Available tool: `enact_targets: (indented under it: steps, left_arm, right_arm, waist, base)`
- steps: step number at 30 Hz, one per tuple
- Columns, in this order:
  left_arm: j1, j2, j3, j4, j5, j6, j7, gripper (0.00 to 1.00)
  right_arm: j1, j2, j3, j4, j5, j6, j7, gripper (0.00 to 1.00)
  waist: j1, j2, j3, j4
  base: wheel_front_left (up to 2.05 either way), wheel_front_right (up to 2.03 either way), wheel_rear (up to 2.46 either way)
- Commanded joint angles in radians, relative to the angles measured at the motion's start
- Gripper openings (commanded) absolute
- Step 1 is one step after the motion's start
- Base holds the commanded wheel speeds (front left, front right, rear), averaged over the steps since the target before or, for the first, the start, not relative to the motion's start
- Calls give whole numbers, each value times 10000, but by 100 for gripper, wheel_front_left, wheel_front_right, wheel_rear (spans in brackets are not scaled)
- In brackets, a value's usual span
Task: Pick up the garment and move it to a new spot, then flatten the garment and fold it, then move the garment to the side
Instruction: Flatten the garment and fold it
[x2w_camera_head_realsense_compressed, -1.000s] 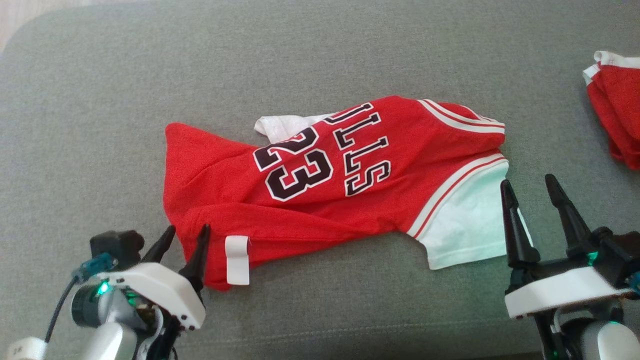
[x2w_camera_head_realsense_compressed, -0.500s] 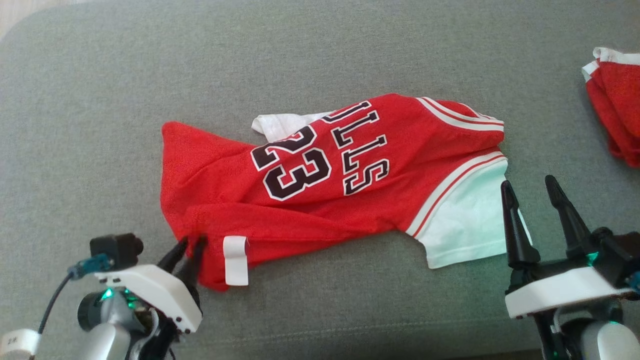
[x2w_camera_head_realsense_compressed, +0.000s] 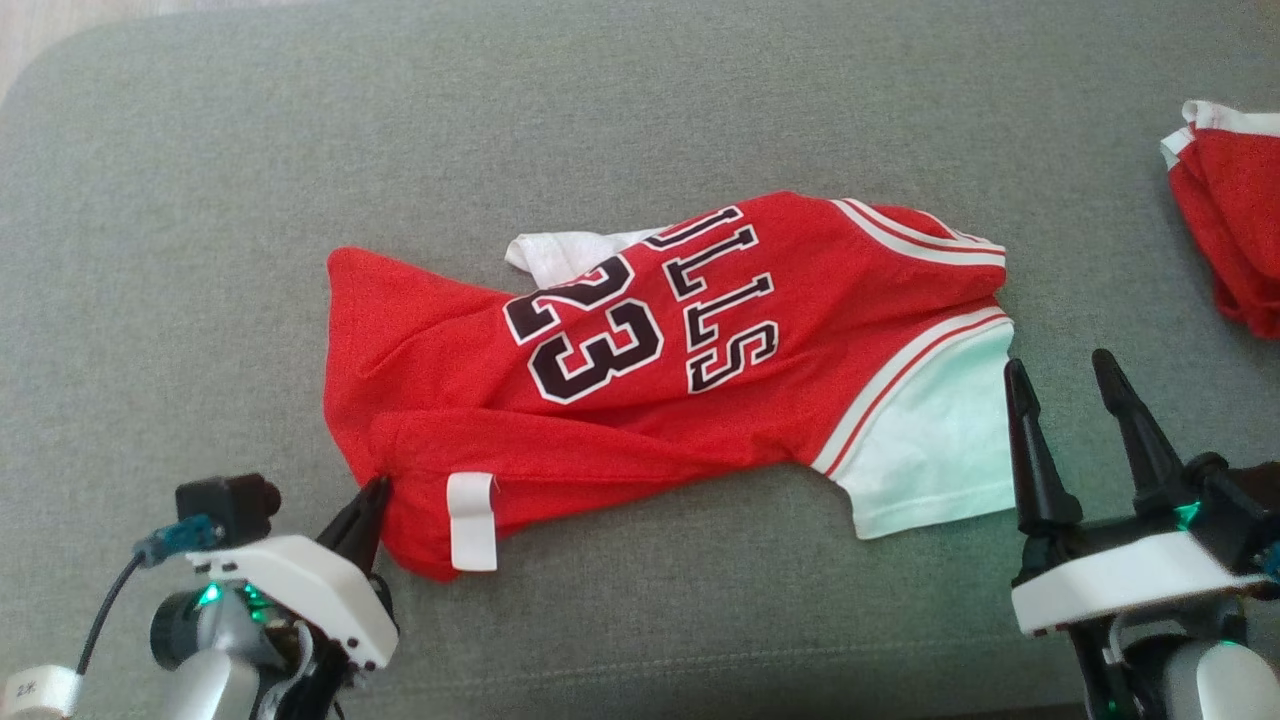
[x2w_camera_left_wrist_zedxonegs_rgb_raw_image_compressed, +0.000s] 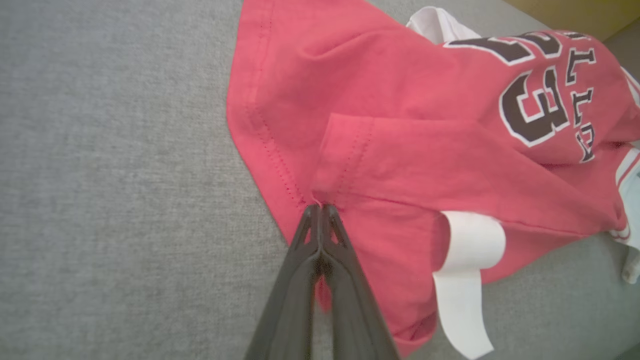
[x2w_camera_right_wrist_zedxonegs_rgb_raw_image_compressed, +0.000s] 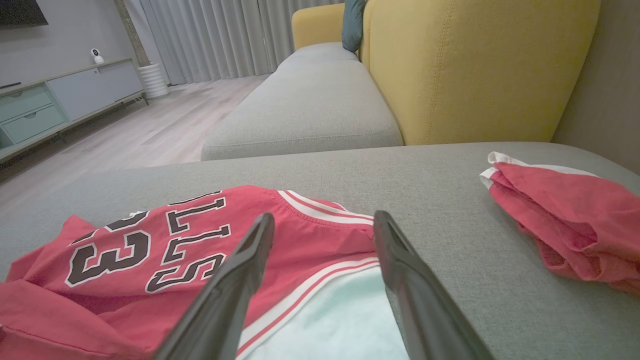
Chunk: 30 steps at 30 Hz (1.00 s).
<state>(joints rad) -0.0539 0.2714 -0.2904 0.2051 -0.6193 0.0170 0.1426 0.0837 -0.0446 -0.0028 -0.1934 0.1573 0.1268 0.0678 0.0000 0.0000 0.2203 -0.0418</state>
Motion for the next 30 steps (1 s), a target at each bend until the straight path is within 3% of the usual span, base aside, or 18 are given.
enact_targets:
  steps: [1,7,14,22,30]
  left_arm:
    - [-467,268,342,-293,92,20,-159,0]
    - [-427,312,400,-925,420,130,-897,0]
    - [-109,360,485,-2622,1039,521,-1879,0]
    - [331,411,349,-3560,1316,905,-1757,0]
    - [195,424,244,-3586,1356,950,-1664,0]
  right_arm:
    - [-306,-57,202,-403,41,39,-63,100]
    - [-283,-57,173,-421,50,39,-85,100]
    - [4,-57,-97,-203,130,39,173,100]
    - [732,-57,-667,1147,431,39,1301,100]
    - [53,-57,-1059,2371,622,39,1449,100]
  waist:
    - [0,0,-14,9]
    - [0,0,-57,39]
    - [0,0,-142,67]
    - [0,0,8,106]
    - [0,0,258,131]
  base:
    - [0,0,0]
    - [0,0,0]
    - [0,0,0]
    - [0,0,0]
    - [0,0,0]
